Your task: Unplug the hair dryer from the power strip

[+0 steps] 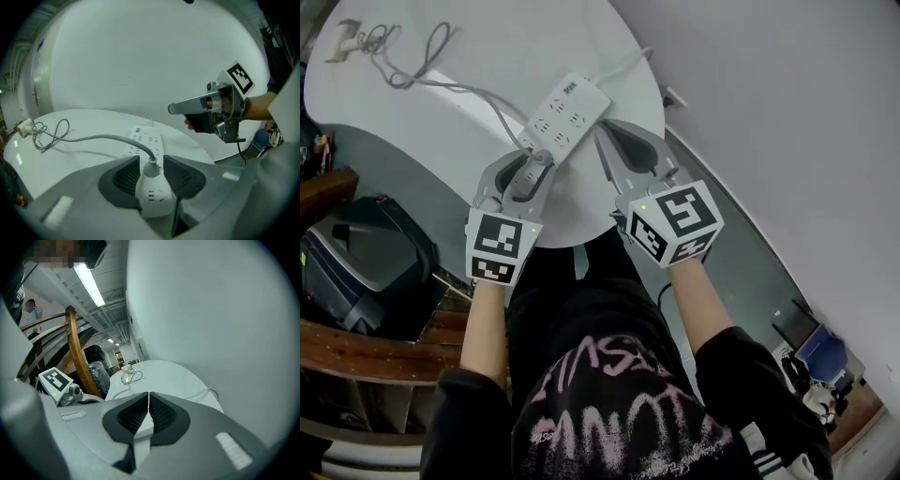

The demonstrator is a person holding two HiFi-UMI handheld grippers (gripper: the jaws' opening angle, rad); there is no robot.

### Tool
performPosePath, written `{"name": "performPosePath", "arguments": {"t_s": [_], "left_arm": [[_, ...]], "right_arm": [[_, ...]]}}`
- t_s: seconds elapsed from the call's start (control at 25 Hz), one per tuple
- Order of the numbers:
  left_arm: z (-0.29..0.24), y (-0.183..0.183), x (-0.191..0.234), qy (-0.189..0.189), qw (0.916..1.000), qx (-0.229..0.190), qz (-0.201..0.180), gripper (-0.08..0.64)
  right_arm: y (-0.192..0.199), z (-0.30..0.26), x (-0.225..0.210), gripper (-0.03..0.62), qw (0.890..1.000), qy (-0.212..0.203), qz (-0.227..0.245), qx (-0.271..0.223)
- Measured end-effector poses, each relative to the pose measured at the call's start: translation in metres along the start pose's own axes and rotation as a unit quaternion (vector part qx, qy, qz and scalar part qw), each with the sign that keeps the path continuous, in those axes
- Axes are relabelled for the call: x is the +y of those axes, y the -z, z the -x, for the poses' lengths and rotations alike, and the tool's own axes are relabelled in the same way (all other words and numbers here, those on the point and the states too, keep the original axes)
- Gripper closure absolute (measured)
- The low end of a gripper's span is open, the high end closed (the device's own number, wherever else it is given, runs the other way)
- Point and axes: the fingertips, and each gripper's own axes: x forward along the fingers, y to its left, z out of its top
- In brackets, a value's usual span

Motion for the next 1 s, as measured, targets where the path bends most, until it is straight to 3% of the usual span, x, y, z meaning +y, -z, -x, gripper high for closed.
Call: {"name": "performPosePath", "arguments": {"t_s": [0.56, 0.84, 1.0], "left_arm": [[-0.011, -0.001, -0.003, 0.014, 0.9997, 0.009, -0.017, 0.463], [-0.011, -0.001, -0.005, 0.017, 0.9991, 0.016, -0.035, 0.472], [-0.01, -0.001, -0.005, 0.018, 0.9991, 0.015, -0.034, 0.477]], "right_arm": [[0.004, -0.008, -0.011, 0.577, 1.0, 0.001, 0.001, 0.014], [0.008, -0.021, -0.004, 0.552, 0.996, -0.034, 0.059, 0.052], [0.017, -0.027, 0.003, 0.538, 0.987, -0.063, 0.113, 0.091]]}}
